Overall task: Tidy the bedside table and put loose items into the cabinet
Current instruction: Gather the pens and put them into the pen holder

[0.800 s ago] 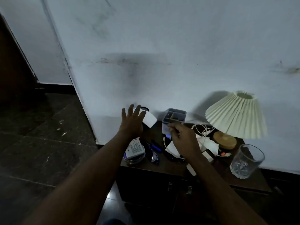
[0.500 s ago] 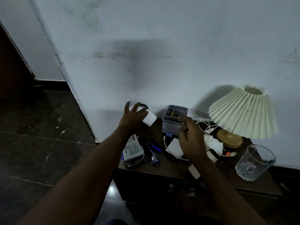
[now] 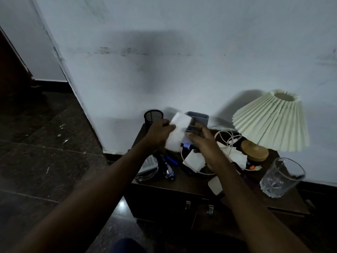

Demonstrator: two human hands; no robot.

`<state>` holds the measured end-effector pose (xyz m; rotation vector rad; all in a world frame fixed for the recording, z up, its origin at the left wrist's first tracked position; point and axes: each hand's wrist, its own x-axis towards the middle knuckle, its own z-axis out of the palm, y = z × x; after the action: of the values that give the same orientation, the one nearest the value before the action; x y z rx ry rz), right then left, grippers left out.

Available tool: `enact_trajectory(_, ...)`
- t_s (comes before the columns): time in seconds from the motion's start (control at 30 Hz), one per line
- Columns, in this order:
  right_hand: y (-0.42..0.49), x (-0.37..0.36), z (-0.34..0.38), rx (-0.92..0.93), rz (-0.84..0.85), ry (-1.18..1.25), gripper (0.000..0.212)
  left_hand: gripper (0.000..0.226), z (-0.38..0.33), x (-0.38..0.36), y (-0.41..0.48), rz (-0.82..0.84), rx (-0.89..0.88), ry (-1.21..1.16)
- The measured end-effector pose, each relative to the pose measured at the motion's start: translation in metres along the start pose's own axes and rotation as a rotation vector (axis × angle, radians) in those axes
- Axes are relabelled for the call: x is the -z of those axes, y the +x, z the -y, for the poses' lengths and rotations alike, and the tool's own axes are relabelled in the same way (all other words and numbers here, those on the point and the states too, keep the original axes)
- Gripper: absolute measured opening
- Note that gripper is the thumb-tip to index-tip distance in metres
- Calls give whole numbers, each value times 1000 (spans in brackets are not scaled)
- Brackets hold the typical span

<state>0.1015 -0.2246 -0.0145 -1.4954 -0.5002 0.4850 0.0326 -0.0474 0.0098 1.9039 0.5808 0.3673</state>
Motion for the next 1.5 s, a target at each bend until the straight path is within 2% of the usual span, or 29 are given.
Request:
enact_trajectory(0.03, 2, -2, -2, -90, 20, 45, 32, 9, -1, -3, -3, 118, 136, -187)
enact_trajectory(0.07, 4, -4, -6, -151, 27, 58, 29, 10, -1, -4, -5, 217, 200, -254)
enact_trajectory(0.13, 8, -6, -14, -184, -21, -28, 12, 17, 5, -3, -7, 305, 190, -196)
enact_trajectory(0.17, 9, -5, -17, -168, -64, -120, 6, 17, 8, -2, -5, 285, 155, -162)
enact_trajectory(0.2, 10, -2, -19, -137, -105, -230, 6, 15, 9, 0, -3, 221, 105, -132)
enact_trajectory(0.27, 9, 9, -21, -64, -198, -478, 11, 13, 14, 7, 8, -29, -40, 43)
enact_trajectory(0.3, 9, 18, -21, -44, -245, -587, 15, 19, 15, 12, 15, -188, -92, 173)
enact_trajectory(0.37, 8, 37, -22, -47, -317, -777, 19, 48, 21, 21, 30, -423, -127, 335)
enact_trajectory(0.43, 7, 57, -20, -95, -336, -931, 18, 72, 29, 27, 43, -455, -114, 388)
enact_trajectory(0.5, 7, 70, -19, -151, -318, -1036, 19, 84, 37, 30, 55, -377, -36, 420)
enact_trajectory(0.57, 4, 75, -18, -161, -316, -1134, 26, 79, 43, 34, 65, -281, 19, 422)
enact_trajectory(0.63, 1, 73, -15, -96, -365, -1231, 28, 56, 45, 36, 73, -227, -2, 461)
enact_trajectory(0.67, -2, 70, -12, -40, -391, -1288, 27, 46, 47, 36, 75, -229, -19, 477)
enact_trajectory(0.73, -5, 63, -6, 84, -415, -1376, 20, 38, 50, 37, 75, -269, -38, 460)
enact_trajectory(0.83, -7, 58, 4, 202, -290, -1340, 16, 32, 46, 38, 71, -339, -58, 396)
enact_trajectory(0.93, -12, 49, 9, 261, -36, -1266, 17, 29, 25, 42, 56, -375, -110, 321)
enact_trajectory(1.03, -19, 36, -1, 258, 178, -1402, 19, 30, 3, 41, 15, -385, -157, 210)
enact_trajectory(1.17, -26, 24, -22, 216, 331, -1317, 23, 29, -5, 25, -66, -304, -178, -24)
enact_trajectory(1.23, -27, 19, -32, 193, 367, -1418, 26, 27, 2, 11, -103, -255, -190, -38)
enact_trajectory(1.37, -20, 20, -40, 153, 289, -1531, 36, 23, 18, -25, -152, -122, -153, -8)
enact_trajectory(1.43, -15, 25, -38, 97, 257, -1542, 41, 23, 26, -39, -162, -113, -163, 15)
enact_trajectory(1.5, -15, 29, -34, 96, 228, -1544, 38, 24, 36, -47, -165, -125, -190, 12)
